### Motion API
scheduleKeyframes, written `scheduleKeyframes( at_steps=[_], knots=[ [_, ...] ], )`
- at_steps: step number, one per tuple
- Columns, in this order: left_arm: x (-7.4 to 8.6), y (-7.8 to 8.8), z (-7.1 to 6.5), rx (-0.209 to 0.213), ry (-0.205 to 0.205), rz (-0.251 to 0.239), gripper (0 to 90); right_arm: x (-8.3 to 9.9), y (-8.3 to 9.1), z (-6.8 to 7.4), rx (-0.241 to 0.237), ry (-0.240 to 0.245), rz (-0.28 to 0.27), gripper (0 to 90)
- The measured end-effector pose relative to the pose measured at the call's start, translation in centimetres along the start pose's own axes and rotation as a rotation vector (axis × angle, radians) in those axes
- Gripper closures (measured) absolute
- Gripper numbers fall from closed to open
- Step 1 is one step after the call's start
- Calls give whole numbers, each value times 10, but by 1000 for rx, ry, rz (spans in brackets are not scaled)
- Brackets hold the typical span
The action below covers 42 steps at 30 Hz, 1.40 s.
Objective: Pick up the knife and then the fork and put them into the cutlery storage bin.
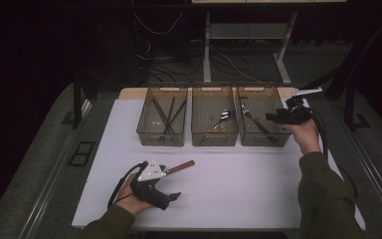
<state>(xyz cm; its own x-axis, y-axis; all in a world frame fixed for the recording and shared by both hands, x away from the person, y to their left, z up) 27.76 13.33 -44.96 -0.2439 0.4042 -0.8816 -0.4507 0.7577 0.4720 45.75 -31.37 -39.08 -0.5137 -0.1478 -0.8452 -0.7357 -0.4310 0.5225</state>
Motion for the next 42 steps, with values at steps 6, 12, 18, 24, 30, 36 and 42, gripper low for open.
scheduleKeyframes(
  at_steps=[6,12,18,24,30,36,42],
  knots=[
    [0,0,0,-1,0,2,0,1,23,13,-69,14,-50,369],
    [0,0,1,-6,1,8,0,7,44,30,-130,46,-80,325],
    [0,0,1,-3,2,8,0,21,62,47,-207,54,-94,296],
    [0,0,2,1,11,13,0,42,76,61,-254,65,-109,265],
    [-2,1,5,-3,15,17,19,65,81,75,-262,101,-108,209],
    [-5,3,16,-6,21,11,111,92,81,92,-286,154,-67,203],
    [-9,-1,33,-18,18,24,239,113,82,104,-311,183,-57,200]
  ],
)
Point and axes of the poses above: each handheld gripper's, and its own axes: y roughly backward along the jaws, x roughly out of its underside, z roughly to its left, the point moved 2 cm from there along -y, roughly forward along the jaws, and after that the axes turned 10 degrees about -z, right-handed, at the moved point
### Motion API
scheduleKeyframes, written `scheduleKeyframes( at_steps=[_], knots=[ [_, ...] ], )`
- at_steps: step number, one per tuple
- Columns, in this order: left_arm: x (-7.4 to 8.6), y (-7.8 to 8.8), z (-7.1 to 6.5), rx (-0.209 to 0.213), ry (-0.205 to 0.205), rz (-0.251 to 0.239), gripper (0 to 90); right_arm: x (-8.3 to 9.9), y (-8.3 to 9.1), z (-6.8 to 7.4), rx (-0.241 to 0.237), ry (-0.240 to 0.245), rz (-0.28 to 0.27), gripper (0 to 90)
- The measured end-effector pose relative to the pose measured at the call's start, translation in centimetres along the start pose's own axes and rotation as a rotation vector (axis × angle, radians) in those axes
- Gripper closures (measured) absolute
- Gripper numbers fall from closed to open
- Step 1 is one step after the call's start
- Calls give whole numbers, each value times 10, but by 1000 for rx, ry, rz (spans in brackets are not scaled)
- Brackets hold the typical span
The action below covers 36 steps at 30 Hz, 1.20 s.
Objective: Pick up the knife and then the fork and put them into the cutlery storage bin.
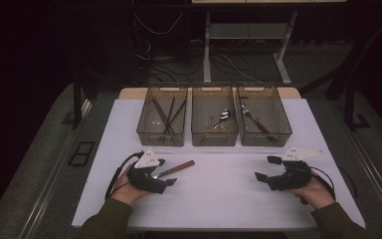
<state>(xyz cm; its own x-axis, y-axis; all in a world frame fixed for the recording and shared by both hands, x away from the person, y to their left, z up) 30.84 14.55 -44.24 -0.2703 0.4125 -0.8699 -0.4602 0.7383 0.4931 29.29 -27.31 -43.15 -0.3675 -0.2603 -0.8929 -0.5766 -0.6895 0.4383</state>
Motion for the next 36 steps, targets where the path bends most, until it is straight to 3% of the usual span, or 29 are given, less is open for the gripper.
scheduleKeyframes(
  at_steps=[9,12,17,24,33,36],
  knots=[
    [0,-18,15,41,-29,83,484,16,-6,13,-42,10,38,192],
    [5,-24,18,64,-15,124,569,15,-6,14,-49,15,31,192],
    [6,-25,19,67,-19,133,690,15,-5,13,-51,11,25,192],
    [6,-25,18,82,-41,135,763,14,-5,11,-61,0,7,168],
    [4,-26,18,92,-46,141,769,9,-3,7,-74,-6,-12,167],
    [1,-27,14,114,-64,150,768,7,-3,8,-132,-6,11,150]
  ],
)
Point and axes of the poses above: each handheld gripper's, and its own axes: y roughly backward along the jaws, x roughly out of its underside, z roughly to its left, the point moved 2 cm from there along -y, roughly forward along the jaws, and after that the axes turned 10 degrees about -z, right-handed, at the moved point
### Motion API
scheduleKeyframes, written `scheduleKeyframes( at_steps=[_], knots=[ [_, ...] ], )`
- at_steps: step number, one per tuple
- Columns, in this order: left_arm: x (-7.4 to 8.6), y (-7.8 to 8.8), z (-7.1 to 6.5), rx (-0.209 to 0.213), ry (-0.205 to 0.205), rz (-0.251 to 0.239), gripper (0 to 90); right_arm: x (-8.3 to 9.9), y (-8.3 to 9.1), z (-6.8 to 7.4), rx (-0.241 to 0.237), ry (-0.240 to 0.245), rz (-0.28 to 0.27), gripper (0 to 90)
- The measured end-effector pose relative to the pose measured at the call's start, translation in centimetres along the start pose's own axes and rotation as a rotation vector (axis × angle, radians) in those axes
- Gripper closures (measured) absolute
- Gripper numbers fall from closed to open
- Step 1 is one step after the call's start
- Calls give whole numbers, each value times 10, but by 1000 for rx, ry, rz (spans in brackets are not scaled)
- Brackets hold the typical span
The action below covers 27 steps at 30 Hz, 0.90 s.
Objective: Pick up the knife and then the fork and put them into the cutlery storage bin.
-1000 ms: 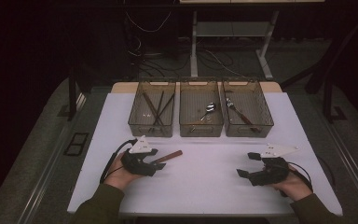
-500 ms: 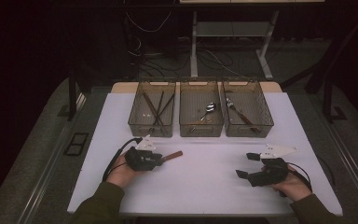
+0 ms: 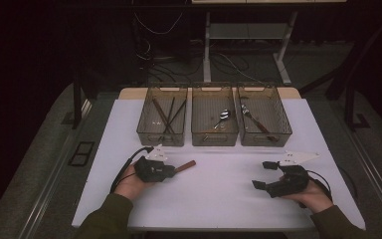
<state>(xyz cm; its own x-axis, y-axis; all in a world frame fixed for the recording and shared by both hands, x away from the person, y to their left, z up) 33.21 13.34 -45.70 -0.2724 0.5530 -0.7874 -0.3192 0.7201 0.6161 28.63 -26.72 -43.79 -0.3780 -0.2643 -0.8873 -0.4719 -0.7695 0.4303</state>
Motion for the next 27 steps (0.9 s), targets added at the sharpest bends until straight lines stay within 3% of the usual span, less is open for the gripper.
scheduleKeyframes(
  at_steps=[6,10,17,18,23,27],
  knots=[
    [-13,0,-12,49,-29,-25,768,-10,-2,5,-76,16,-7,121],
    [-21,-2,-23,106,-57,-37,768,-14,-12,8,-104,48,31,144],
    [-41,-14,-56,218,-143,-39,768,-20,-31,20,-182,96,80,149],
    [-46,-17,-62,244,-174,-39,768,-20,-33,23,-196,98,83,151],
    [-63,-27,-85,312,-263,-17,768,-21,-45,38,-271,132,124,153],
    [-72,-35,-95,342,-309,-10,768,-20,-53,49,-336,166,178,229]
  ],
)
Point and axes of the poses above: each handheld gripper's, and its own axes: y roughly backward along the jaws, x roughly out of its underside, z roughly to its left, the point moved 2 cm from there along -y, roughly forward along the jaws, and after that the axes turned 10 degrees about -z, right-handed, at the moved point
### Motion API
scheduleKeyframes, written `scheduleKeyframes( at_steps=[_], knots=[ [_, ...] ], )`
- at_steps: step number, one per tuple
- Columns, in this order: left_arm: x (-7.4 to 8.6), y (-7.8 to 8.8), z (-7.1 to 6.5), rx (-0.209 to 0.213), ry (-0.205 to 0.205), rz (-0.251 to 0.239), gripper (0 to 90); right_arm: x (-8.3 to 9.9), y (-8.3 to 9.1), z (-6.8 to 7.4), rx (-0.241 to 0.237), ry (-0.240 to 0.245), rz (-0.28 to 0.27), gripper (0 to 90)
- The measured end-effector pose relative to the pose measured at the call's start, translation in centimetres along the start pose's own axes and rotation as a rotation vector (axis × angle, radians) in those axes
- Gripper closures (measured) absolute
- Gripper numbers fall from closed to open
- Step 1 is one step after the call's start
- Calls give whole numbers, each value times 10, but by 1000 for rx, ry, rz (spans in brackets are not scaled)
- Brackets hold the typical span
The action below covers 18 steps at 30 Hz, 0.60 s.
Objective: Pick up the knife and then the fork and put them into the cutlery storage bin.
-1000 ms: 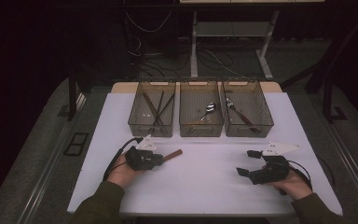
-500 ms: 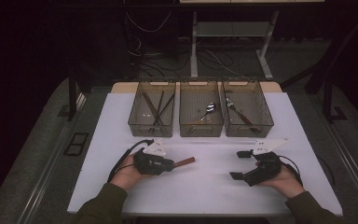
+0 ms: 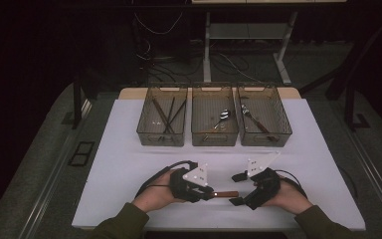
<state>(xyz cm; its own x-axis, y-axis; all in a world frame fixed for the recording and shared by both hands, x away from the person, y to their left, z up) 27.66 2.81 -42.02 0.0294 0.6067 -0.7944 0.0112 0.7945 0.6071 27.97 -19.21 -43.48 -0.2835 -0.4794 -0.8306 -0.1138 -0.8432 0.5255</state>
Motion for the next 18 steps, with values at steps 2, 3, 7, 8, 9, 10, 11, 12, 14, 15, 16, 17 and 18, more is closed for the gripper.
scheduleKeyframes(
  at_steps=[2,3,7,8,9,10,11,12,14,15,16,17,18],
  knots=[
    [-4,-4,0,14,-15,8,768,-1,-5,1,-21,45,43,263],
    [-6,-6,0,20,-20,14,768,-1,-7,2,-25,57,55,280],
    [-9,-11,0,34,-21,33,768,-3,-17,6,-56,91,108,399],
    [-9,-11,0,36,-23,36,768,-4,-20,7,-59,104,122,429],
    [-9,-12,0,37,-29,37,768,-5,-21,8,-60,102,133,468],
    [-9,-12,-1,40,-22,42,768,-5,-23,8,-68,103,142,496],
    [-8,-12,-1,42,-29,47,768,-6,-25,8,-75,118,151,527],
    [-8,-12,-1,44,-34,53,768,-7,-27,8,-80,128,155,561],
    [-9,-12,-1,46,-41,57,768,-8,-30,9,-88,141,167,594],
    [-9,-13,-2,47,-38,55,768,-8,-32,10,-89,138,176,618],
    [-9,-13,-2,50,-39,55,768,-8,-33,11,-91,145,179,648],
    [-9,-13,-2,51,-38,55,768,-9,-33,11,-91,146,185,670],
    [-9,-13,-2,50,-39,55,768,-9,-33,11,-94,148,186,703]
  ],
)
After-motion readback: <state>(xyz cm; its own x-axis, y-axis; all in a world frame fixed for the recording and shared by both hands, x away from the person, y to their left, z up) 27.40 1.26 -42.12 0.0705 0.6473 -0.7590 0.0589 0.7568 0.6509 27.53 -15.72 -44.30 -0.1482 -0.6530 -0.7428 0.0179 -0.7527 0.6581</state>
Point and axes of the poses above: each handheld gripper's, and its own axes: y roughly backward along the jaws, x roughly out of its underside, z roughly to its left, the point moved 2 cm from there along -y, roughly forward along the jaws, and after that the axes turned 10 degrees about -z, right-handed, at the moved point
